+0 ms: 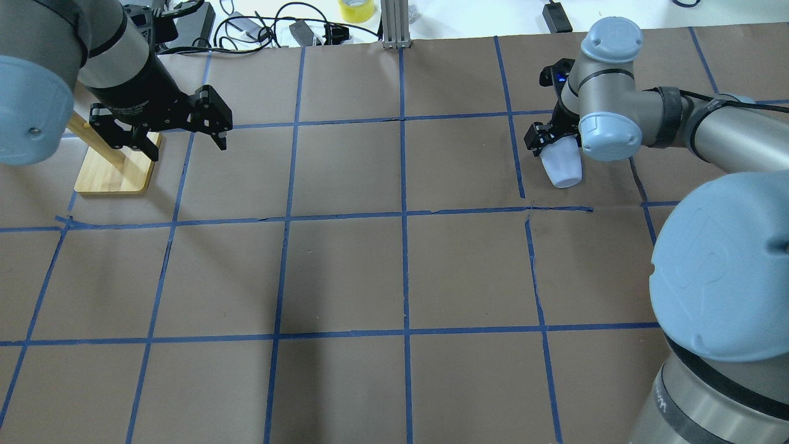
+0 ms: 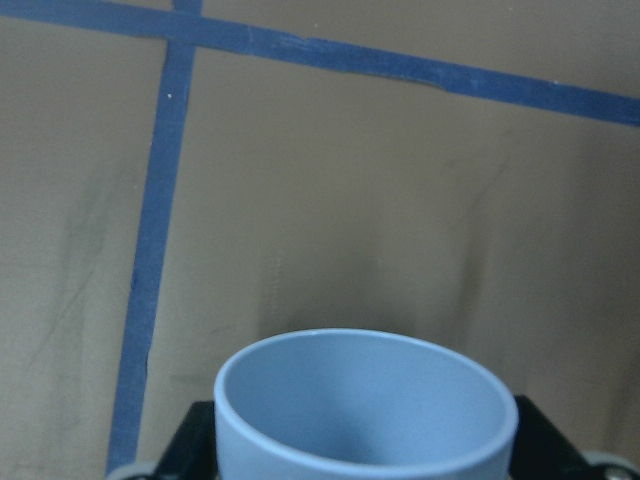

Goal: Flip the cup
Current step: 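Lift the white cup off the table with the right gripper, then carry the cup toward the table centre, tilting it with the right gripper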

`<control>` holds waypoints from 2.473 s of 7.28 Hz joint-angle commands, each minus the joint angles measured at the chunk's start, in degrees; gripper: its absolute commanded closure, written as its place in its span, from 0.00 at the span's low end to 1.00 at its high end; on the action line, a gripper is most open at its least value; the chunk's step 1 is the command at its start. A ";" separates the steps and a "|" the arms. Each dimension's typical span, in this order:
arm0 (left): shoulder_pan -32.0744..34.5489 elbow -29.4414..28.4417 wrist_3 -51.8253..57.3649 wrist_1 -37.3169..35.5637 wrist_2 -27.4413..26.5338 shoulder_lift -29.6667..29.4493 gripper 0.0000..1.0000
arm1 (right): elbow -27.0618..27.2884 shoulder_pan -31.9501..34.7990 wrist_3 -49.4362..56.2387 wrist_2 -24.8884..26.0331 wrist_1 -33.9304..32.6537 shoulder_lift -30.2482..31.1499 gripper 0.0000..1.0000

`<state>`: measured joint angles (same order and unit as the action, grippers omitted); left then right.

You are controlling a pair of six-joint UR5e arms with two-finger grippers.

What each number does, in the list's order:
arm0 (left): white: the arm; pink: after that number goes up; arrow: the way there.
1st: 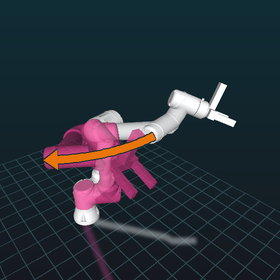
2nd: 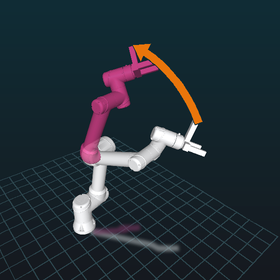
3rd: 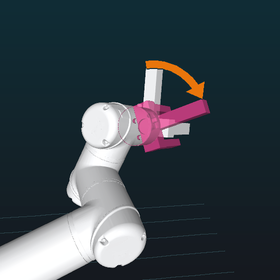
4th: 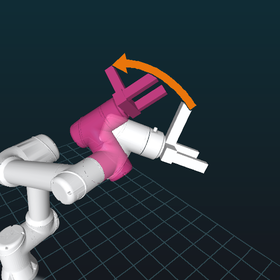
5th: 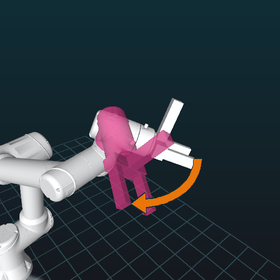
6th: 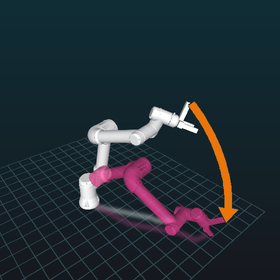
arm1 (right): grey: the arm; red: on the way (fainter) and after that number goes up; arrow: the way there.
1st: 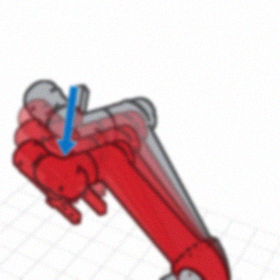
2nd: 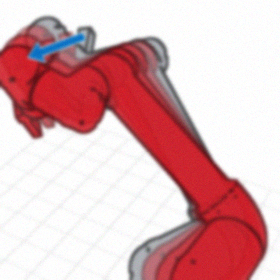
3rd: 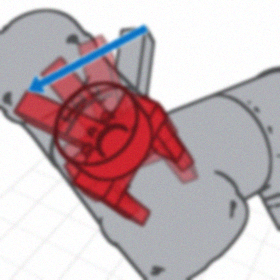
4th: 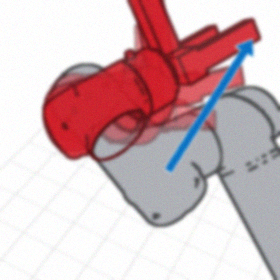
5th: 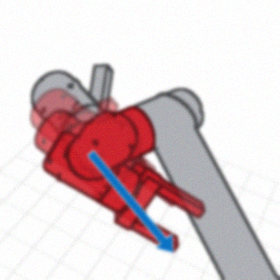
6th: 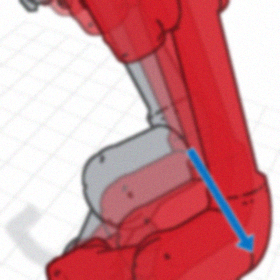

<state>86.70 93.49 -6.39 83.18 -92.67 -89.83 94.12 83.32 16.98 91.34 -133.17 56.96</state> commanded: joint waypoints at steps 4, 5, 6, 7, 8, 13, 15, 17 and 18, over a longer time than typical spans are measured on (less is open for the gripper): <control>-0.39 0.46 0.15 0.41 -0.50 0.18 0.00 | -0.78 0.44 0.33 -0.20 0.20 1.22 1.00; -0.48 0.46 0.15 0.32 -0.41 0.27 0.00 | -1.13 3.14 0.25 -0.12 0.54 2.79 1.00; -0.48 0.46 0.15 -0.03 -0.41 0.27 0.00 | -1.48 7.51 0.86 0.67 1.24 4.20 1.00; -0.56 0.46 0.15 -0.04 -0.41 0.27 0.00 | -1.65 11.39 0.95 -0.54 1.08 4.48 1.00; -0.74 0.20 0.15 1.18 -0.67 0.35 0.00 | -1.83 15.17 1.12 -1.68 1.51 4.39 1.00; -6.36 -0.42 6.92 1.99 -0.94 0.36 0.00 | -1.92 33.99 16.33 -1.08 0.29 1.94 1.00; -6.28 -0.33 6.92 2.07 -0.94 0.53 0.00 | -1.92 34.54 29.59 -1.52 -1.91 0.80 1.00; -6.28 -0.33 6.92 1.99 -0.94 0.71 0.00 | -2.01 34.54 39.49 -1.61 -4.98 -0.09 1.00; -6.28 -0.24 6.92 1.99 -0.94 0.62 0.00 | -2.01 34.54 43.10 -1.70 -5.42 -0.27 1.00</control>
<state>80.45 93.20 0.52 85.18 -93.60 -89.20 92.14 117.83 54.79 89.74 -137.71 57.05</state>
